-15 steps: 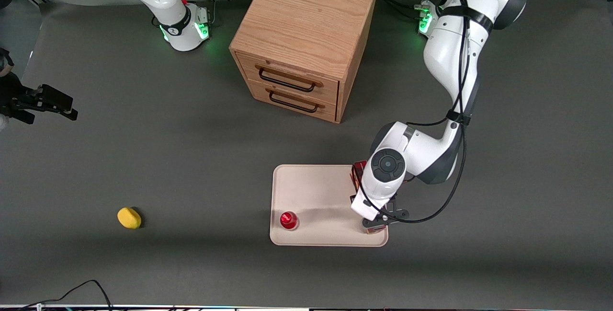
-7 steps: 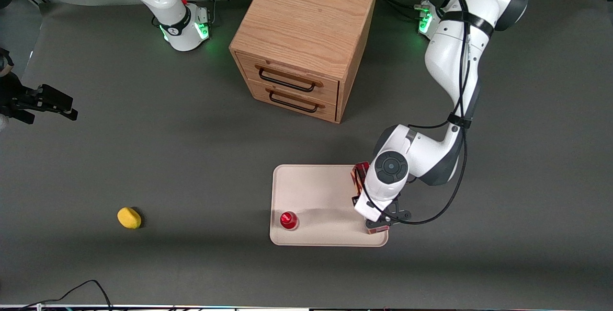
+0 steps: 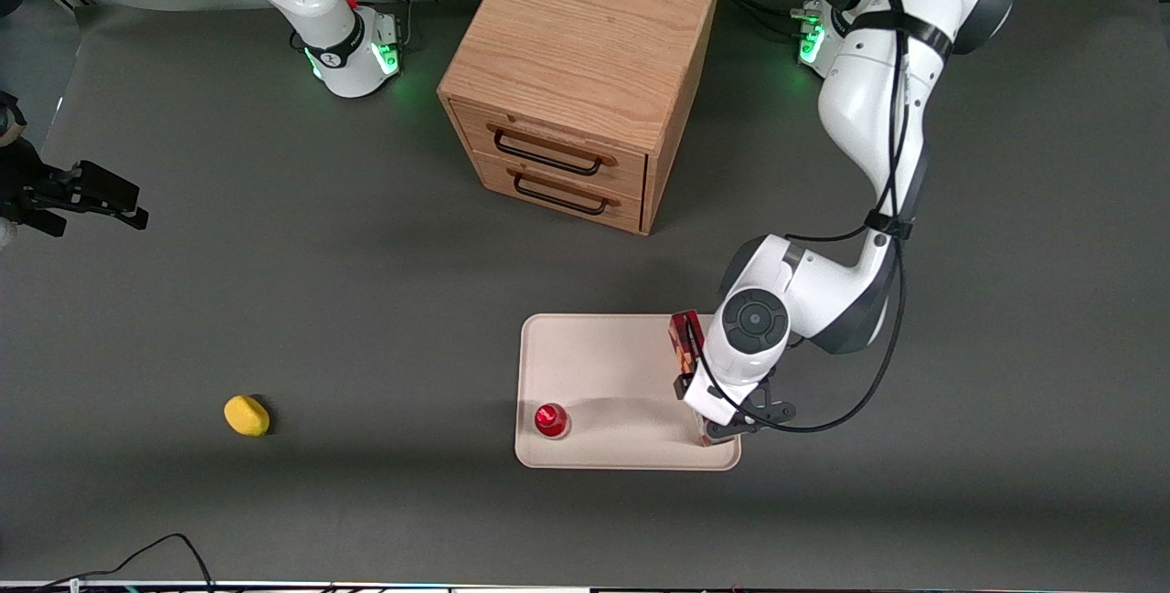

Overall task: Place red cookie box on tray
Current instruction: 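Open the left gripper to release the box onto the tray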

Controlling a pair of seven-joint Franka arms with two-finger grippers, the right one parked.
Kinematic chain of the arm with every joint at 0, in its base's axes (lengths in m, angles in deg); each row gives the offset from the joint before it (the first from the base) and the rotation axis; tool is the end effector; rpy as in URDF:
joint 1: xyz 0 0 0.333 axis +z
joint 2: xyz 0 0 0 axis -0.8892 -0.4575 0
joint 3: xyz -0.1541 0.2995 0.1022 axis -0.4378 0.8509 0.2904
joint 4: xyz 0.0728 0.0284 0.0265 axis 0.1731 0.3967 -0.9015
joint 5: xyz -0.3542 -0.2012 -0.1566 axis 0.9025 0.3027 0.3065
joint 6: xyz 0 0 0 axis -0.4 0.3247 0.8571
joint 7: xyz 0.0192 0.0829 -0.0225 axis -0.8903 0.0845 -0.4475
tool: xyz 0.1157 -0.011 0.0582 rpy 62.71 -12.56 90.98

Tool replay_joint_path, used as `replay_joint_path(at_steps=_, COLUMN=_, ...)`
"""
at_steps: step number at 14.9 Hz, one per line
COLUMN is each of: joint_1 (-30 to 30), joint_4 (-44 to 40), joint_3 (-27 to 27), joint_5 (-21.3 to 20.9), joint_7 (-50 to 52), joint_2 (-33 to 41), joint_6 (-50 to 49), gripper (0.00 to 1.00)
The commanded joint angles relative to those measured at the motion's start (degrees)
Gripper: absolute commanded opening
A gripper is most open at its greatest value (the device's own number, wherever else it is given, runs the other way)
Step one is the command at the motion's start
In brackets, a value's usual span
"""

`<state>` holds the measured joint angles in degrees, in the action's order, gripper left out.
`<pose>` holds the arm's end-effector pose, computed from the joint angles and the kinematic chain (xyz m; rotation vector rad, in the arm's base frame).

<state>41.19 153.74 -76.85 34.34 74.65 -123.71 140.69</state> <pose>0.7520 -0.3554 0.2433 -3.0618 -0.3679 -0.0667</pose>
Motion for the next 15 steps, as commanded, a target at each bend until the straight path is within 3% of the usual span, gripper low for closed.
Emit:
replay_joint_path(at_steps=1, joint_1=0.6, joint_4=-3.7, joint_3=-0.6, joint_5=1.1, joint_7=-1.4, joint_2=2.5, joint_6=-9.5, gripper=1.00)
replay_joint_path(at_steps=4, joint_1=2.2, joint_4=-4.2, joint_3=-0.1, joint_5=6.7, joint_7=-6.8, joint_2=6.9, joint_6=-18.1, gripper=1.00)
replay_joint_path(at_steps=11, joint_1=7.3, joint_4=-3.4, joint_3=2.0, joint_5=7.1, joint_7=-20.0, joint_2=21.7, joint_6=-35.0, gripper=1.00)
replay_joint_path(at_steps=15, joint_1=7.3, joint_4=6.5, joint_3=8.4, joint_5=7.6, joint_7=-29.6, joint_2=34.6, joint_6=-36.8, gripper=1.00)
